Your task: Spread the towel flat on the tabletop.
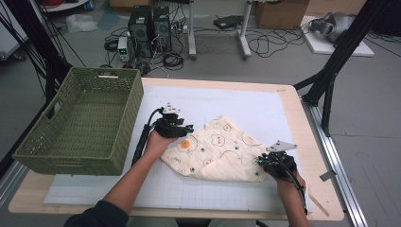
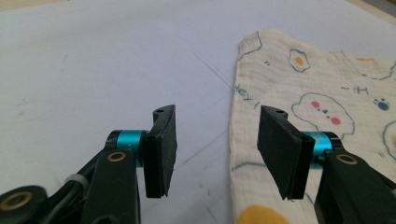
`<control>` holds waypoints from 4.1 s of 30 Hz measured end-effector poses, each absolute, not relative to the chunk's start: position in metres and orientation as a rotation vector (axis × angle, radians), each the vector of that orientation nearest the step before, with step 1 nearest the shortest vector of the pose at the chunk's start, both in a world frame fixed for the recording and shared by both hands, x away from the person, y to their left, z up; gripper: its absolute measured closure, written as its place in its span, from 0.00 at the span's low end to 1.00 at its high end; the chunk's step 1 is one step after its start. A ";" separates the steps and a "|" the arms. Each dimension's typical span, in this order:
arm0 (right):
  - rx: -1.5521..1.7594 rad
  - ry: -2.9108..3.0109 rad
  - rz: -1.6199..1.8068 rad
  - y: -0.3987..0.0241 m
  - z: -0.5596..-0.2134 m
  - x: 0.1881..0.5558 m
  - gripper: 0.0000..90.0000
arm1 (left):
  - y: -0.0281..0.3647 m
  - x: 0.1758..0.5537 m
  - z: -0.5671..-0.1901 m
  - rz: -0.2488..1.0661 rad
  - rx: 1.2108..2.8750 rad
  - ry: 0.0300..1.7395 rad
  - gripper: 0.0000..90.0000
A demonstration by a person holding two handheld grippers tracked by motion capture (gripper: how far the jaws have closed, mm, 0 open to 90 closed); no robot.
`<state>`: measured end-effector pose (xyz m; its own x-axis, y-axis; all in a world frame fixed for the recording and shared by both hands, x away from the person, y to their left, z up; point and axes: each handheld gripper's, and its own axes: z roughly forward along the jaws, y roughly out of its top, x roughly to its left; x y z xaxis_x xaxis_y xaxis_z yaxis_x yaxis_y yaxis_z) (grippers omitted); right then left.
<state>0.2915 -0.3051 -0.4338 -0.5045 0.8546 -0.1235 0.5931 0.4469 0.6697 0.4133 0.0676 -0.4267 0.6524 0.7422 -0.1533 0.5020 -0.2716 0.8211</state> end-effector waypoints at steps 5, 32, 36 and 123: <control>1.237 2.179 0.920 -0.317 -0.431 0.289 0.64 | 0.046 0.430 -0.432 0.306 2.003 0.958 0.50; 1.237 2.143 0.998 -0.320 -0.429 0.286 0.56 | 0.052 0.441 -0.434 0.487 2.049 1.155 0.96; 1.230 2.151 0.993 -0.317 -0.429 0.287 0.56 | 0.077 0.442 -0.433 0.585 1.991 1.292 0.96; 1.108 2.198 1.121 -0.302 -0.420 0.251 0.71 | 0.112 0.374 -0.451 0.352 1.902 1.117 0.59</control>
